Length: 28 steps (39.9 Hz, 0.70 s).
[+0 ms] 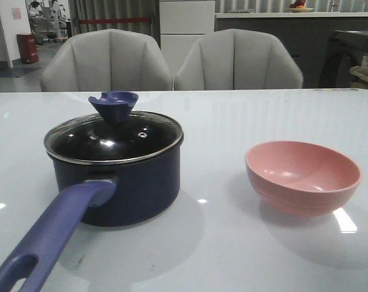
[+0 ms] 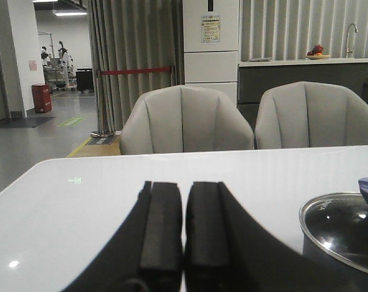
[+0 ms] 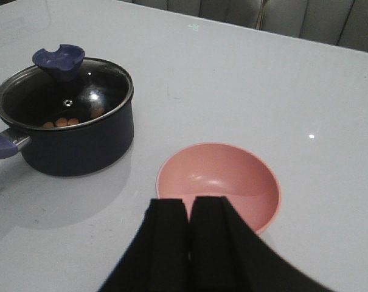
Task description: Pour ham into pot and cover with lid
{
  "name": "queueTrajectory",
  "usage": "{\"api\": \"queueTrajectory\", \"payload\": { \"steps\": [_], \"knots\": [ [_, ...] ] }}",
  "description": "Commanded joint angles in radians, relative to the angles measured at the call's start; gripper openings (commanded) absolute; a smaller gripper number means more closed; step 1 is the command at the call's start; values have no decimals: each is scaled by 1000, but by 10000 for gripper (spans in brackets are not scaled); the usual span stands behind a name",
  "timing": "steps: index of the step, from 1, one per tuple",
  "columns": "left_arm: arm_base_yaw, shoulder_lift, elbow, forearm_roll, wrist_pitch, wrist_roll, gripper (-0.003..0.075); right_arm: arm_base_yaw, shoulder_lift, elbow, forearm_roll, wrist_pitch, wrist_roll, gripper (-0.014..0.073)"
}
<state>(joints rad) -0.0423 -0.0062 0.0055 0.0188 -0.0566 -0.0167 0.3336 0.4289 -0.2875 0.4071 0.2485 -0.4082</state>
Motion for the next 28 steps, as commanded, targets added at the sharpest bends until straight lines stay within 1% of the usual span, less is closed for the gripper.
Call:
{"api": "queueTrajectory", "payload": {
  "steps": [1, 9, 13, 16, 18, 24, 26, 28],
  "knots": [
    [-3, -19, 33, -4, -76, 0, 113, 2, 3, -29, 10, -67, -11, 137],
    [-3, -19, 33, -4, -76, 0, 113, 1, -7, -25, 8, -64, -11, 137],
    [-3, -19, 33, -4, -76, 0, 113, -24, -48, -12, -47, -64, 6, 137],
    [-3, -19, 33, -4, -76, 0, 113, -53, -97, 12, -119, -75, 83, 137],
    [-3, -19, 33, -4, -76, 0, 113, -74, -132, 40, -194, -90, 153, 137],
    [-3, -19, 33, -4, -76, 0, 113, -96, -248, 140, -381, -150, 357, 137],
    [-3, -19, 33, -4, -76, 0, 113, -96, -290, 180, -407, -179, 396, 137],
    [-3, -19, 33, -4, -76, 0, 113, -96, -324, 213, -414, -204, 408, 137]
  ]
}}
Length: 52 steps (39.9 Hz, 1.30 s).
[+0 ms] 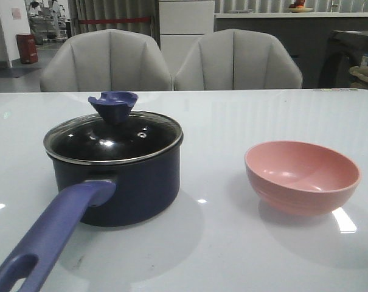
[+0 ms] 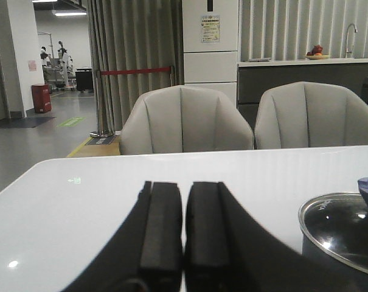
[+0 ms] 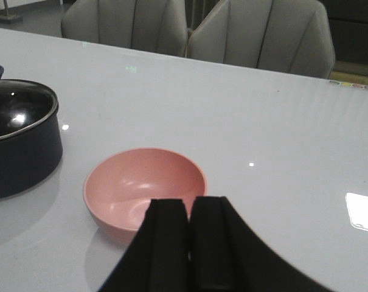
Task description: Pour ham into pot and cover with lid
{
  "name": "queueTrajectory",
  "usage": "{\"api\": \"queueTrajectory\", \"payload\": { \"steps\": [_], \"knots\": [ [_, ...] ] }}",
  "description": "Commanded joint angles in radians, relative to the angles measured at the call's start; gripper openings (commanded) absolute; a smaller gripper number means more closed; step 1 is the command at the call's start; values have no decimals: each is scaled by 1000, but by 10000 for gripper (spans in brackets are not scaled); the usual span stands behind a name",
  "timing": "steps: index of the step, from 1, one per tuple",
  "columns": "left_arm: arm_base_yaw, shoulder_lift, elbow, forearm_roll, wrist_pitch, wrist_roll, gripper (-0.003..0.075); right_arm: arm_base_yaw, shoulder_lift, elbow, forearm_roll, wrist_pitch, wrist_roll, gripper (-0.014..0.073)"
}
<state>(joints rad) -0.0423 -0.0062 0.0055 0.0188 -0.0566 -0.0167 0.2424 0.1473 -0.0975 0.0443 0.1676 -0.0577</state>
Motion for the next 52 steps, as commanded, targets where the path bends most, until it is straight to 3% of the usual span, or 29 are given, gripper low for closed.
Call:
{"api": "queueTrajectory", "payload": {
  "steps": [1, 9, 52],
  "knots": [
    [-3, -19, 33, -4, -76, 0, 113, -5, -57, 36, -51, -135, 58, 137],
    [-3, -19, 33, -4, -76, 0, 113, -12, -179, 113, -44, -143, 58, 137],
    [-3, -19, 33, -4, -76, 0, 113, -28, -175, 134, -44, -177, 75, 137]
  ]
}}
